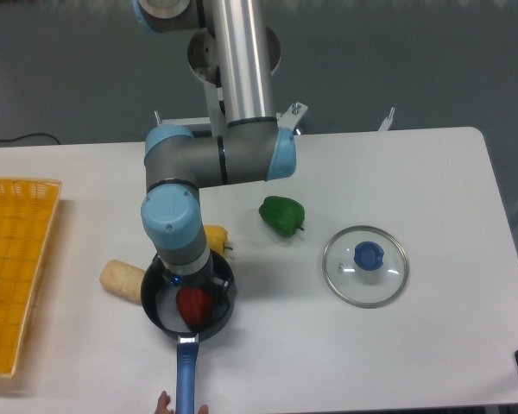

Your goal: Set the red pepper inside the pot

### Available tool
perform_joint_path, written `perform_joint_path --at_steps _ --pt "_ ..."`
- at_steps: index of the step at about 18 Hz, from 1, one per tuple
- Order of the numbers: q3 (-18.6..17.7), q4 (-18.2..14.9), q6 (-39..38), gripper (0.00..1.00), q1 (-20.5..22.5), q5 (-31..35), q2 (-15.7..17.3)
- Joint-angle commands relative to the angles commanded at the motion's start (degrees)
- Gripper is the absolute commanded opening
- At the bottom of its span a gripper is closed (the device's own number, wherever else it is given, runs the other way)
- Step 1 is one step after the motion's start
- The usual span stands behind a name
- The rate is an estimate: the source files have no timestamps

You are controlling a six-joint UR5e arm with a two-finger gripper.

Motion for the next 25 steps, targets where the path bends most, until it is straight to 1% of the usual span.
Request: perform_joint_path --at_steps 3,6,10,12,13,14,16,19,22,25 --pt "0.0 -0.09 0.09 0.98 0.17 0.0 0.97" --pt "0.09 -0.35 0.26 0.99 0.61 0.09 2.55" --pt "0.09 -0.7 0.61 0.99 2.02 0.35 4.22" --pt "0.09 -0.79 2.01 0.99 2.9 0.44 4.66" --pt "0.09 -0.96 3.24 1.0 3.68 0.44 5.36" --pt "0.0 -1.92 4.91 1.0 4.56 0.44 6.06" --pt "0.0 -4.21 9.38 1.0 6.58 0.44 6.42" --pt "-0.17 -6.67 15.62 1.0 9.74 0.53 8.61" --pt "-0.26 -7.47 23.62 1.0 12.38 0.44 8.88" --pt "0.09 -7.56 27.5 1.0 15.38 0.0 9.67"
